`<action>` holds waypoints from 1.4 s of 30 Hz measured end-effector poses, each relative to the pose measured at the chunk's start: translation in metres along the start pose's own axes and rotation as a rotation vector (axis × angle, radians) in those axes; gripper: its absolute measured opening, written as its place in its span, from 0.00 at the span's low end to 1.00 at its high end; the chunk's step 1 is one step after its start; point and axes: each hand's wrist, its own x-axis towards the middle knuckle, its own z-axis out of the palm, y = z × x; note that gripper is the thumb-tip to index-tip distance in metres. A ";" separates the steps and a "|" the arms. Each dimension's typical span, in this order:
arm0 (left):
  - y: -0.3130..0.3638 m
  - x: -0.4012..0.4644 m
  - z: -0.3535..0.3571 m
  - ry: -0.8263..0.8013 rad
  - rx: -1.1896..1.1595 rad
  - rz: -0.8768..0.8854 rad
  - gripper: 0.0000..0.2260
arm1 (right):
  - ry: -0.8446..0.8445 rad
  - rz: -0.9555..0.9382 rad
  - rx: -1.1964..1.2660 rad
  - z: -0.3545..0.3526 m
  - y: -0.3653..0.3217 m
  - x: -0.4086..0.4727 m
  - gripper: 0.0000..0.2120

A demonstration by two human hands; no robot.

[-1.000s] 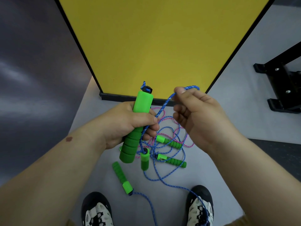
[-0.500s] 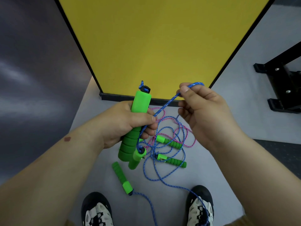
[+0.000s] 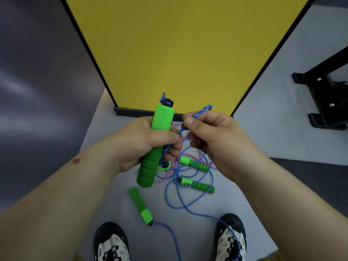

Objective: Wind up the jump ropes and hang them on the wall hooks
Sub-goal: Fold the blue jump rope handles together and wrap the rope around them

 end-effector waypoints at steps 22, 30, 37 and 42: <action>-0.002 -0.001 -0.001 -0.027 0.031 0.004 0.01 | -0.052 -0.055 -0.146 0.001 0.001 -0.001 0.03; -0.006 0.000 -0.005 -0.079 0.049 -0.016 0.05 | -0.010 -0.180 -0.091 0.003 -0.010 -0.004 0.04; -0.006 0.000 -0.011 -0.147 -0.118 -0.051 0.16 | 0.022 -0.047 0.313 0.006 -0.013 0.001 0.04; -0.007 -0.006 -0.015 -0.231 -0.110 -0.114 0.19 | 0.021 -0.036 0.498 0.001 -0.020 0.004 0.05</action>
